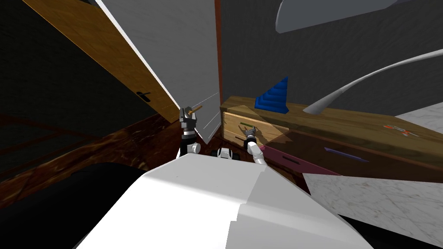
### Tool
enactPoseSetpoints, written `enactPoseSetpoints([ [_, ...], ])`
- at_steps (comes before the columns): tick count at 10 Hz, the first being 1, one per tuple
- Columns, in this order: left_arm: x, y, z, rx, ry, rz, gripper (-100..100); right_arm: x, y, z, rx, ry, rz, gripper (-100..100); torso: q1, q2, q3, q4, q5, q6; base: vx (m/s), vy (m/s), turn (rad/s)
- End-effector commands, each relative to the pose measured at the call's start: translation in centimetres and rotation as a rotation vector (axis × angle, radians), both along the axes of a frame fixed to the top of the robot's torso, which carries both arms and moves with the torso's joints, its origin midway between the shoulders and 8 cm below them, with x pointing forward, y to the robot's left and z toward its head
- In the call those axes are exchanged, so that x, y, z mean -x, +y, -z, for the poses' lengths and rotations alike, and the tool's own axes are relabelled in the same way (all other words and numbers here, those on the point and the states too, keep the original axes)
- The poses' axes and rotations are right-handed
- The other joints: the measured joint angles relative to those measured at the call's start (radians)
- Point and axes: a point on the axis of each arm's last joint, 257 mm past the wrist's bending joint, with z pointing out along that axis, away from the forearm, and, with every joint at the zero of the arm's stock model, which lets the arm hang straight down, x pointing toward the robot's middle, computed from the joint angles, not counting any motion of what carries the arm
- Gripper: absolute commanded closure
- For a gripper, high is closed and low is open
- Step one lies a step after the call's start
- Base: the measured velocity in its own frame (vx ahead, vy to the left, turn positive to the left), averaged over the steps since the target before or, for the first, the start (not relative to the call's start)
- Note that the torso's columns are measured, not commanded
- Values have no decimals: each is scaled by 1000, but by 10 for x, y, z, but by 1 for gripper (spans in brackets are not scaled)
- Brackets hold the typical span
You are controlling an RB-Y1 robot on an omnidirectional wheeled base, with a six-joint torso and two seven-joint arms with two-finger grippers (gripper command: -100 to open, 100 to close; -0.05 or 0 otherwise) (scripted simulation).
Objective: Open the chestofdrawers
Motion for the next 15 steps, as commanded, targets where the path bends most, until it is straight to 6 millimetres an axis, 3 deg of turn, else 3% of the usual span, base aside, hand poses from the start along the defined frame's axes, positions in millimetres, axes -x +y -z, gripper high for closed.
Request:
enactPoseSetpoints([
  [1, 0, 0, 0, 0, 0, 0, 0, -2, -12, -1, 151, 10, 9, -100, 0, 1, 0, 0, 0, 0, 19, 83, -19],
  [4, 0, 0, 0, 0, 0, 0, 0, -5, -25, -6, 289, 13, 14, -100, -1, 0, 0, 0, 0, 0, 26, 70, -17],
  [5, 0, 0, 0, 0, 0, 0, 0, -4, -21, -5, 255, 13, 12, -100, -1, 0, 0, 0, 0, 0, 13, 33, -6],
  [7, 0, 0, 0, 0, 0, 0, 0, -5, -64, -3, 264, 29, 116, -100, -4, 4, 2, 1, -1, -1, -92, -69, 397],
  [8, 0, 0, 0, 0, 0, 0, 0, -5, -64, -3, 264, 29, 116, -100, -6, 7, 4, 2, -2, 0, -116, -97, 277],
  [10, 0, 0, 0, 0, 0, 0, 0, -4, -106, -2, 264, 44, 221, -100, -1, 0, 0, 0, 0, 0, -118, -92, 393],
  [11, 0, 0, 0, 0, 0, 0, 0, -4, -106, -2, 264, 44, 221, -100, 0, 0, 0, 0, 0, 0, -100, -68, 317],
  [13, 0, 0, 0, 0, 0, 0, 0, 2, -148, -3, 263, 58, 330, -100, 1, -1, -1, 0, 0, 0, -120, -57, 460],
  [14, 0, 0, 0, 0, 0, 0, 0, 2, -148, -3, 263, 58, 330, -100, 0, 1, 1, 0, 0, 0, -109, -50, 242],
  [15, 0, 0, 0, 0, 0, 0, 0, 5, -167, -6, 260, 61, 385, -100, -1, 0, 0, 0, 0, 1, -115, -42, 448],
])
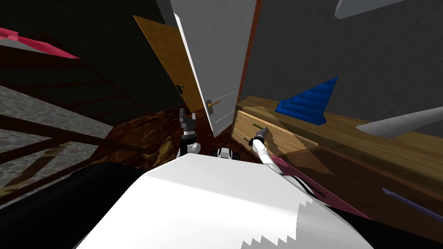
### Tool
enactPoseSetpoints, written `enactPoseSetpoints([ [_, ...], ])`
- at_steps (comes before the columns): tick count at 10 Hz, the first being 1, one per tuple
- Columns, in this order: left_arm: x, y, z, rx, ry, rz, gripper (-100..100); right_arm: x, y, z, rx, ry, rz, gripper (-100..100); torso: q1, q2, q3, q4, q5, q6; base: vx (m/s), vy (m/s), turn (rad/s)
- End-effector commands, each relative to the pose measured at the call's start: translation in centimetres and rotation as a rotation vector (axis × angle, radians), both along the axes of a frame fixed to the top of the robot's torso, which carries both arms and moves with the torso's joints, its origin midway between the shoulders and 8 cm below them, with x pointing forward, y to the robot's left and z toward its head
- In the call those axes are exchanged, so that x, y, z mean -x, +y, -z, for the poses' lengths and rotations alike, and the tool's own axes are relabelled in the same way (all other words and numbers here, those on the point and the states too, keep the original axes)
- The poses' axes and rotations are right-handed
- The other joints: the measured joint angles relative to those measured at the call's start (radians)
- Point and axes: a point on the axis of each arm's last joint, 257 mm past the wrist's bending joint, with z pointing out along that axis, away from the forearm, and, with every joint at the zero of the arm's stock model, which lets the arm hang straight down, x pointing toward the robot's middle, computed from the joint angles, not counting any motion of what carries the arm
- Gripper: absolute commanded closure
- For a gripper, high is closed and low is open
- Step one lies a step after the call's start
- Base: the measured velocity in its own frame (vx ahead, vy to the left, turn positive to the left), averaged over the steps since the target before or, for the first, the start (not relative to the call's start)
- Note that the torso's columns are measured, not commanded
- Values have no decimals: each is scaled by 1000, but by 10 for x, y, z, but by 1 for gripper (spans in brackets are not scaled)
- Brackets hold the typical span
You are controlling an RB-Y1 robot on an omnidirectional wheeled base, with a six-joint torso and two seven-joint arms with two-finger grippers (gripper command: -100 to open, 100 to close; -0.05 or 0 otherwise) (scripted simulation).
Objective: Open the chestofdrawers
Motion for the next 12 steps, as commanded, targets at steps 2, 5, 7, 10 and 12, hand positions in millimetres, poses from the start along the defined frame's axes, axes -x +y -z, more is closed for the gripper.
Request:
enactPoseSetpoints([
  [2, 0, 0, 0, 0, 0, 0, 0, 5, -45, -6, -1, -10, 120, -100, 0, -1, -1, 0, 0, 0, -88, -33, 212],
  [5, 0, 0, 0, 0, 0, 0, 0, 19, -85, -6, -1, -4, 238, -100, 0, 1, 1, 0, 0, -2, -118, -34, 327],
  [7, 0, 0, 0, 0, 0, 0, 0, 19, -82, -6, -1, -4, 227, -100, 0, 0, 0, 0, 0, -1, -81, -18, 163],
  [10, 0, 0, 0, 0, 1, -1, 0, 7, -46, -3, 0, -1, 123, 100, 0, -10, -6, -4, -1, 0, 118, 25, -384],
  [12, 0, 0, 0, 0, 1, 0, 0, -2, -6, -1, 1, 0, 11, 100, -6, -8, -4, -4, -4, -2, 143, 68, -391],
])
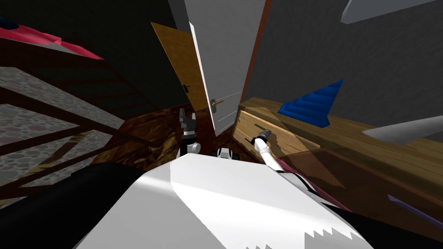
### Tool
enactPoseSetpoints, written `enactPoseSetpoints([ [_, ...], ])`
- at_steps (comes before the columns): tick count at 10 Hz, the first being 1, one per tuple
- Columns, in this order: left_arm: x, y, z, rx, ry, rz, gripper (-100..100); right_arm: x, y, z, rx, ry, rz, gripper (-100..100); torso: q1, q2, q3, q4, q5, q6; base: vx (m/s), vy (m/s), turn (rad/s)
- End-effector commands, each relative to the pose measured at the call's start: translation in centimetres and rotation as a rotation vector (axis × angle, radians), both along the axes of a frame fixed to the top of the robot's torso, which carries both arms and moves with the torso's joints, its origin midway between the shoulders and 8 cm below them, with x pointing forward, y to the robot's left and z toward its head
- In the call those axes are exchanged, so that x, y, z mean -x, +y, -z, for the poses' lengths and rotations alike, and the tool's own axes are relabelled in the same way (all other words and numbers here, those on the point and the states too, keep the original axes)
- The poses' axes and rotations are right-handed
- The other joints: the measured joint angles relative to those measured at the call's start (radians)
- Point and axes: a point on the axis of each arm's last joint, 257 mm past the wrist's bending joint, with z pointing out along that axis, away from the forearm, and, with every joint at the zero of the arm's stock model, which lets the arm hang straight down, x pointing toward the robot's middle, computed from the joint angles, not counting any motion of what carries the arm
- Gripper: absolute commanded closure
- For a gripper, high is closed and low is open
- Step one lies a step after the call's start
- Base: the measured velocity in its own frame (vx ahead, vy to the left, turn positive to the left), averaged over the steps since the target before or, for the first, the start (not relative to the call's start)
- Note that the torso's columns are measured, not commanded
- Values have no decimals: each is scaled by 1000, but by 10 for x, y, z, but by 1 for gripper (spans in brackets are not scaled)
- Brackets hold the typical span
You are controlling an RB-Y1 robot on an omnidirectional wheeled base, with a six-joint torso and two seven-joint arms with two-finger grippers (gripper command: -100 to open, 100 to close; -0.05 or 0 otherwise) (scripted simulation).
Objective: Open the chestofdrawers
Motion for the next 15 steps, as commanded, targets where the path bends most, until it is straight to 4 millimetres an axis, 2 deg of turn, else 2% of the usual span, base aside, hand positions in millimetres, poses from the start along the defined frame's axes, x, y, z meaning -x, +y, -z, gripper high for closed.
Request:
enactPoseSetpoints([
  [1, 0, 0, 0, 0, 0, 0, 0, -6, 33, 4, -4, 4, -86, 100, 0, 1, 0, -1, -1, 0, 126, 33, -324],
  [3, 0, 0, 0, 0, 0, 0, 0, -11, 74, 5, -5, 4, -195, 100, 0, 2, 1, -1, -2, 0, 141, 57, -378],
  [4, 0, 0, 0, 0, 0, 0, 0, -11, 74, 5, -5, 4, -196, 100, 4, 0, 0, -1, -1, -3, 100, 57, -311],
  [6, 0, 0, 0, 0, 0, 0, 0, -12, 115, 4, -5, 2, -298, 100, 2, 2, 1, -2, -1, 0, 121, 55, -437],
  [7, 0, 0, 0, 0, 0, 0, 0, -13, 116, 4, -6, 3, -302, 100, 2, 1, 0, -2, -1, 1, 97, 75, -242],
  [9, 0, 0, 0, 0, 0, 0, 0, -10, 157, 4, -7, 4, -402, 100, 5, 2, 1, -2, -1, -2, 115, 97, -420],
  [10, 0, 0, 0, 0, 0, 0, 0, -13, 140, -3, 1, -7, -362, 100, 7, 1, 0, -2, 0, -3, 45, 52, -116],
  [14, 0, 0, 0, 0, -1, 1, 0, -19, 156, -4, -11, 5, -416, 100, 9, 8, 5, 0, 0, -5, -159, 68, -36],
  [15, 0, 0, 0, 0, -1, 1, 0, -19, 145, -8, 3, -5, -395, 100, 9, 6, 3, -1, 0, -5, -102, 29, -15],
])
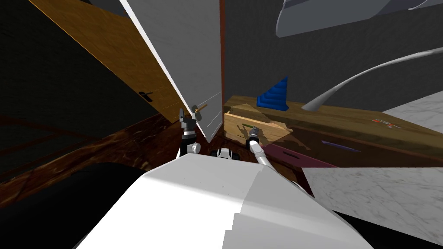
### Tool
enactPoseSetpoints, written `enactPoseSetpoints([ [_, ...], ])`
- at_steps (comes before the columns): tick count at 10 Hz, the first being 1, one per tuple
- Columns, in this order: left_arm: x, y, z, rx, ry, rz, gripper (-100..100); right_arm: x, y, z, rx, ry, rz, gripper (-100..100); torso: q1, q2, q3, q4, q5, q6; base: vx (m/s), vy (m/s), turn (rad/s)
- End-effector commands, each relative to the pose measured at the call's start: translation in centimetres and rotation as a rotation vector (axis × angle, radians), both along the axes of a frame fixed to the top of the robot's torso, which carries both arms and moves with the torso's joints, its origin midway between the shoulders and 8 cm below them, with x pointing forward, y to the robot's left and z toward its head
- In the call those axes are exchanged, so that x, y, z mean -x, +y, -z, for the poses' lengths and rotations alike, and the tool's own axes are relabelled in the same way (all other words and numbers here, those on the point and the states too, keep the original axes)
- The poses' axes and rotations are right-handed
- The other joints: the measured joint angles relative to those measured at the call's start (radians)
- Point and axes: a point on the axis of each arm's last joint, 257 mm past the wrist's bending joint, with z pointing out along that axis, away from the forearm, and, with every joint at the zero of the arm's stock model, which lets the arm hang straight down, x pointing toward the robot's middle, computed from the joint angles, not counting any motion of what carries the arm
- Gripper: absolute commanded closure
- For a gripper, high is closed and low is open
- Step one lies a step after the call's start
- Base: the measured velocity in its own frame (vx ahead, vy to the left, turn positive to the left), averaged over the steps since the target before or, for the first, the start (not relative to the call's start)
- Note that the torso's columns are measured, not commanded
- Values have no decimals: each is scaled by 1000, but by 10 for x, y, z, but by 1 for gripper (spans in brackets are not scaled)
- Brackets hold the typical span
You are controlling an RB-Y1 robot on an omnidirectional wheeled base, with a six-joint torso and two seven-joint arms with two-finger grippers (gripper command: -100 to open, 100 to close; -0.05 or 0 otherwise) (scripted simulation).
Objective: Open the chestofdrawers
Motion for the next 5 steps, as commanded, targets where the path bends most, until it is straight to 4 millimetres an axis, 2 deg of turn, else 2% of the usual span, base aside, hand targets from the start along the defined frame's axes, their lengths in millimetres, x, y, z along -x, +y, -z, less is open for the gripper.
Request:
enactPoseSetpoints([
  [1, 0, 0, 0, 0, 0, 0, 0, 1, 5, 4, -4, 9, -12, 100, -3, -6, -4, 2, 2, 3, -118, 54, -31],
  [4, 0, 0, 0, 0, 0, 0, 0, 0, 14, 5, -10, 15, -34, 100, 0, 0, 0, 1, 1, 1, -182, 76, -37],
  [5, 0, 0, 0, 0, 0, 0, 0, 0, 4, 2, -1, 8, -17, 100, -2, -2, -1, 1, 0, 0, -91, 21, -13],
])
